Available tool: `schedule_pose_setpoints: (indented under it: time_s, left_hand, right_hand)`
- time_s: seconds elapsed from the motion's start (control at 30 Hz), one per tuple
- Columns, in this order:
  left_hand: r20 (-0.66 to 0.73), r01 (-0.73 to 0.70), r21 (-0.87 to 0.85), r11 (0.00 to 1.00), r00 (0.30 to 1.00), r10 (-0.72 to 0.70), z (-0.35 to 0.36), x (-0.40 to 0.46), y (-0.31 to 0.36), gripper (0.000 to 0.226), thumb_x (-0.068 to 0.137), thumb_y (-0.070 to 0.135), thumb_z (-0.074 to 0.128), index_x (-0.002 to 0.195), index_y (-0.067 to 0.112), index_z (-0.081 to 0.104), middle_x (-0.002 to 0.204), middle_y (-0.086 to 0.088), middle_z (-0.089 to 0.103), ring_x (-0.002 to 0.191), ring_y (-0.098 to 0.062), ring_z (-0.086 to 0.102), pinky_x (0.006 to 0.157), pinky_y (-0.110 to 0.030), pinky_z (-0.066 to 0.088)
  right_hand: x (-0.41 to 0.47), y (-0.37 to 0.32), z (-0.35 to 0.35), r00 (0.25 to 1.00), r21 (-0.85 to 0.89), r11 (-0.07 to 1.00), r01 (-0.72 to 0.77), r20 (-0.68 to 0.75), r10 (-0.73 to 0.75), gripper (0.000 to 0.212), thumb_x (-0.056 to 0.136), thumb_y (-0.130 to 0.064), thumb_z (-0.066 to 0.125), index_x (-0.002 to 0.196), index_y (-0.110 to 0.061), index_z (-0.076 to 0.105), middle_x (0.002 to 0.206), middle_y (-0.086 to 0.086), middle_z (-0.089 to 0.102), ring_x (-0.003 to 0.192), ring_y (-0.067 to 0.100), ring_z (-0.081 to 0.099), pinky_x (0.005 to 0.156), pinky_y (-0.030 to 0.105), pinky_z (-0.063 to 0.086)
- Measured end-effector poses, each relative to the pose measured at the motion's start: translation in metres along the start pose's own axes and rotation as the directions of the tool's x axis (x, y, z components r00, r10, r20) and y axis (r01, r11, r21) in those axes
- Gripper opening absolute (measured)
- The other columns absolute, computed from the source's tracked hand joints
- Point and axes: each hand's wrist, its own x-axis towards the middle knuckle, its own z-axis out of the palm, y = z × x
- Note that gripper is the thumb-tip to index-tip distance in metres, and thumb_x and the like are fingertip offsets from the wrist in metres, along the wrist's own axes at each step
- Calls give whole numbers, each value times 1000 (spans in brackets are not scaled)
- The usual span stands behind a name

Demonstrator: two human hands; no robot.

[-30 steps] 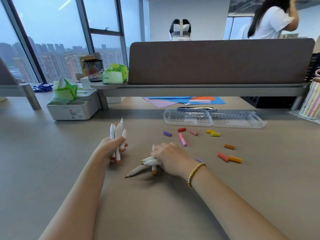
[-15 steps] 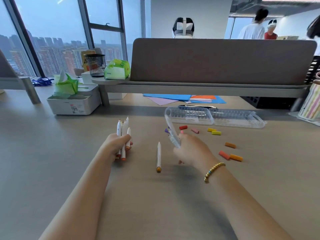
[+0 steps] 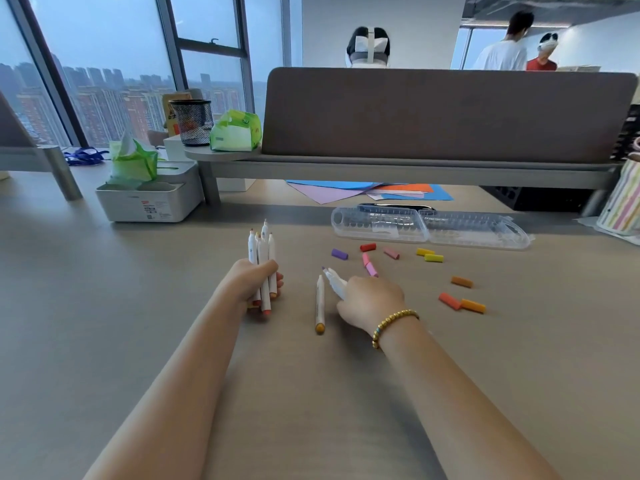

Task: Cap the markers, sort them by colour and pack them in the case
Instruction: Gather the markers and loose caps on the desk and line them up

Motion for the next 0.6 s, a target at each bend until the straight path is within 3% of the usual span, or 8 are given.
schedule_pose_setpoints:
  time_s: [0.1,0.17,0.23,0.3,0.37,0.43,0.5,0.6]
  left_hand:
    - [5,2,-19,1000,1000,-2,-3,0,1,10,91,6,49,81,3,52,75,-9,59,63,-16,59,64,-28,54]
    - [11,2,-31,1000,1000,-2,-5,0,0,9,91,5,49,84,1,52,74,-10,58,62,-16,58,61,-27,54]
    - [16,2,-41,999,1000,-2,-5,1,1,8,91,4,48,85,0,52,74,-10,58,61,-17,58,61,-28,54]
    - [25,7,-33,999,1000,-7,-5,2,1,8,91,5,49,86,0,52,76,-10,59,63,-17,59,64,-29,54]
    - [44,10,-7,1000,999,-9,-6,2,1,10,91,7,49,93,-1,55,80,-9,63,69,-16,61,70,-31,54]
    - [63,8,-5,1000,998,-8,-6,4,0,12,92,8,49,95,0,58,82,-7,66,72,-15,63,74,-30,53]
    - [56,3,-49,999,998,-1,-8,5,0,12,92,8,49,86,3,59,81,-6,66,73,-13,63,75,-29,52]
    - [-5,-12,-156,988,1000,12,-10,11,-2,9,93,10,53,85,6,56,81,-6,65,74,-14,63,82,-33,52]
  right_hand:
    - [10,-3,4,999,-7,1000,-14,-37,13,46,94,-17,34,138,-26,42,119,4,60,125,20,47,70,32,42]
    - [8,-4,-1,997,4,998,63,-42,-62,56,95,-10,29,146,-32,26,124,6,58,130,22,43,89,41,43]
    - [1,-4,-10,986,32,990,134,-104,-130,62,97,-5,25,148,-38,11,136,6,51,129,24,42,106,42,32]
    - [3,-4,-12,983,91,989,120,-149,-106,55,98,-5,26,148,-28,21,132,9,54,122,24,50,108,40,31]
    - [11,-8,-4,988,214,976,43,-153,-10,39,99,-13,31,136,-16,44,98,12,63,103,22,60,100,36,39]
    - [22,-15,8,983,305,952,-4,-173,59,36,99,-30,37,124,-12,55,82,7,56,84,21,59,73,29,45]
    - [28,-22,14,980,314,949,-21,-180,82,47,95,-47,41,123,-11,55,93,7,58,81,21,56,63,27,40]
    - [30,-29,21,985,201,979,33,-171,2,53,92,-47,48,132,-13,49,126,8,56,105,24,55,77,30,43]
